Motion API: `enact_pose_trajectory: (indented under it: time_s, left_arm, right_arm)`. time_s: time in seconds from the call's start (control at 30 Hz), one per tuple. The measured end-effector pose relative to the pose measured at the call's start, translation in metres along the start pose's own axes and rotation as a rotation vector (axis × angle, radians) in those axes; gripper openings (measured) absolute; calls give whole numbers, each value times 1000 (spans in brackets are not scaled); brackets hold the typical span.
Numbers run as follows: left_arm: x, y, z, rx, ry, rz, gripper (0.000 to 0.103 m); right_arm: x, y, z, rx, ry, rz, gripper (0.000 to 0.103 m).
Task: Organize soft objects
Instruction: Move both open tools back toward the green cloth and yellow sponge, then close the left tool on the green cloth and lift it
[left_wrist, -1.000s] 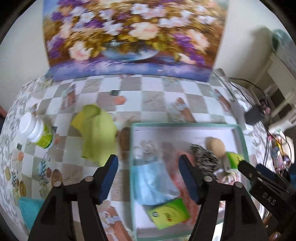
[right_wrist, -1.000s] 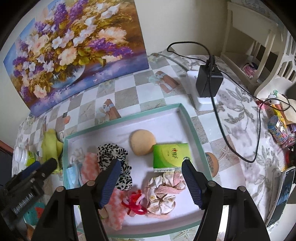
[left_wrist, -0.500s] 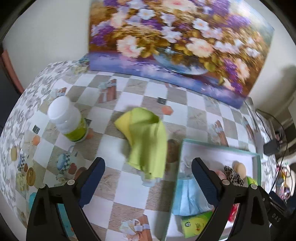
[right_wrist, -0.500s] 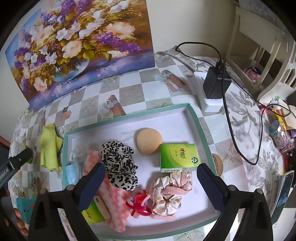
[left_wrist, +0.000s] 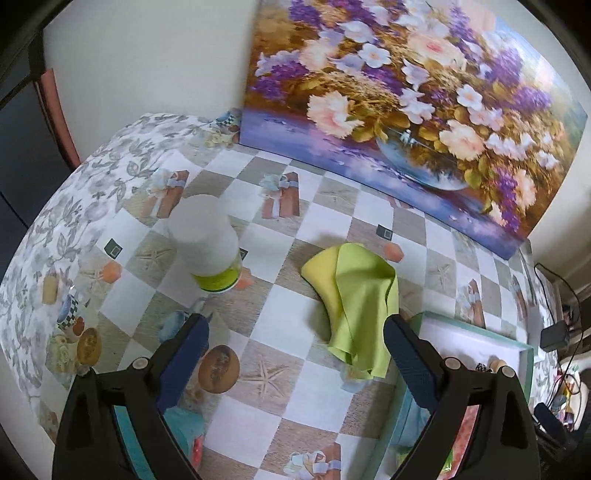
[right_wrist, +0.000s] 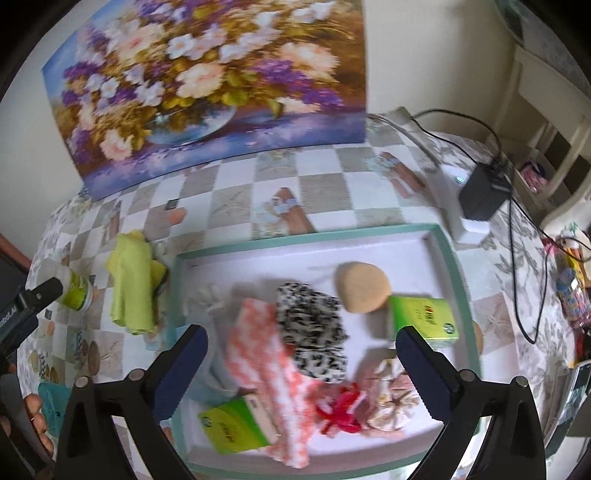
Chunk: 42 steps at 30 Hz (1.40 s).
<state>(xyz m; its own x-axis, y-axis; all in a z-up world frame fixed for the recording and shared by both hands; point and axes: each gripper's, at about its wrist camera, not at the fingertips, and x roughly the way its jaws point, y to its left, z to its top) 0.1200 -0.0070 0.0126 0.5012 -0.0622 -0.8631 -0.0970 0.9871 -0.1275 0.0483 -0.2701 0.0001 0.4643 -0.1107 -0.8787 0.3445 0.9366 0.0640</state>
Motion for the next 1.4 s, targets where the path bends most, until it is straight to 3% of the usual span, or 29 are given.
enact_pose_trajectory:
  time_s: [0.13, 0.53, 0.83, 0.97, 1.23, 1.3, 1.4]
  left_arm:
    - [-1, 7, 2, -13, -6, -3, 103]
    - [4, 17, 4, -43, -43, -39, 103]
    - [32, -1, 2, -8, 50, -113, 103]
    - [45, -16, -1, 32, 75, -136, 103]
    - [69, -31, -5, 59, 121, -195, 87]
    - [72, -34, -5, 63, 126, -204, 73]
    - [77, -38, -6, 69, 137, -220, 61]
  right_arm:
    - [0, 19, 0, -18, -6, 21, 103]
    - [4, 63, -2, -107, -33, 69, 103]
    - [14, 74, 7, -90, -75, 114, 103]
    - [20, 81, 12, -112, -102, 95, 103]
    - [36, 80, 14, -161, -106, -1, 103]
    - [41, 78, 14, -162, -99, -4, 103]
    - [46, 77, 13, -163, -93, -11, 102]
